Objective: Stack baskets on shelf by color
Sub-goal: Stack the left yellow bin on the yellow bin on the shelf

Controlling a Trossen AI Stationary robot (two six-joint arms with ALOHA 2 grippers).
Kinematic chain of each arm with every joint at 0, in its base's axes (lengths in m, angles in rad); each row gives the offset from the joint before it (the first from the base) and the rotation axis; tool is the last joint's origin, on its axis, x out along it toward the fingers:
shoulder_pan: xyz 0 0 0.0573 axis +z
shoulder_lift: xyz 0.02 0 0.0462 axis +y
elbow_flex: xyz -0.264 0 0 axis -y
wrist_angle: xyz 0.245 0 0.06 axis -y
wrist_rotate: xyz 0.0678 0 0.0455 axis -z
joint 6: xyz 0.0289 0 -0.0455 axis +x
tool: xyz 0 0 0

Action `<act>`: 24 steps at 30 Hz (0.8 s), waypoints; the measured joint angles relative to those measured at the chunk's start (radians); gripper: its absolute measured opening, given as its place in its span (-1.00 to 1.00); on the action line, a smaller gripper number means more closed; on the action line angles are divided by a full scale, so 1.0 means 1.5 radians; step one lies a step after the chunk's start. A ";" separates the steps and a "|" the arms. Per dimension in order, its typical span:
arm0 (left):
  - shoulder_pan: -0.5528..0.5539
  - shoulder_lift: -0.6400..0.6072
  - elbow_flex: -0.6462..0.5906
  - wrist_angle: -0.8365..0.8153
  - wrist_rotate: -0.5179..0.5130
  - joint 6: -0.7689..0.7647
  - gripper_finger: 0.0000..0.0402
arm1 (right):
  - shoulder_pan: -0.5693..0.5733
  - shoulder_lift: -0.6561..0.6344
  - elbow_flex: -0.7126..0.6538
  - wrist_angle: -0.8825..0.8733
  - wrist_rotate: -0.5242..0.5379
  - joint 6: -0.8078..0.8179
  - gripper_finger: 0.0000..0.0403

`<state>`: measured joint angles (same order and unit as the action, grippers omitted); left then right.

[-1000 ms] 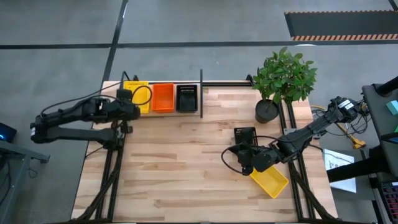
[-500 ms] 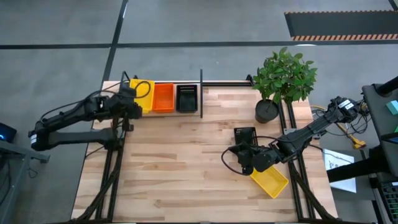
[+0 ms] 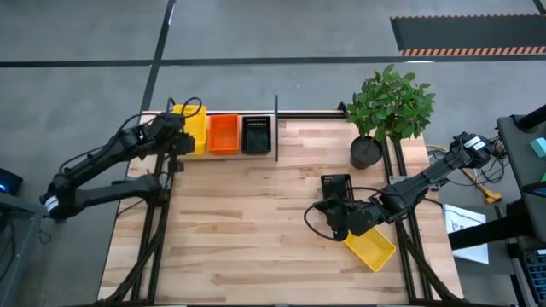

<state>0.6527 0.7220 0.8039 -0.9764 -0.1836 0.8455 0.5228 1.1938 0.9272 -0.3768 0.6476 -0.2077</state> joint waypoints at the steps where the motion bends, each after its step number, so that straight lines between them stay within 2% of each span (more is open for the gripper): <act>1: 0.004 0.006 0.000 0.006 0.000 0.008 -1.00 | 0.000 0.000 0.000 0.001 0.000 0.000 -0.96; 14: 0.033 0.092 -0.003 0.017 0.005 0.036 -1.00 | 0.000 0.000 0.000 0.001 0.000 -0.001 -0.96; 24: 0.033 0.114 -0.006 0.017 0.004 0.035 -0.99 | 0.000 0.000 0.000 0.001 0.001 0.003 -0.96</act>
<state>0.7025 0.8931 0.7948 -0.9511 -0.1772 0.8986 0.5228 1.1938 0.9272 -0.3752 0.6491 -0.2028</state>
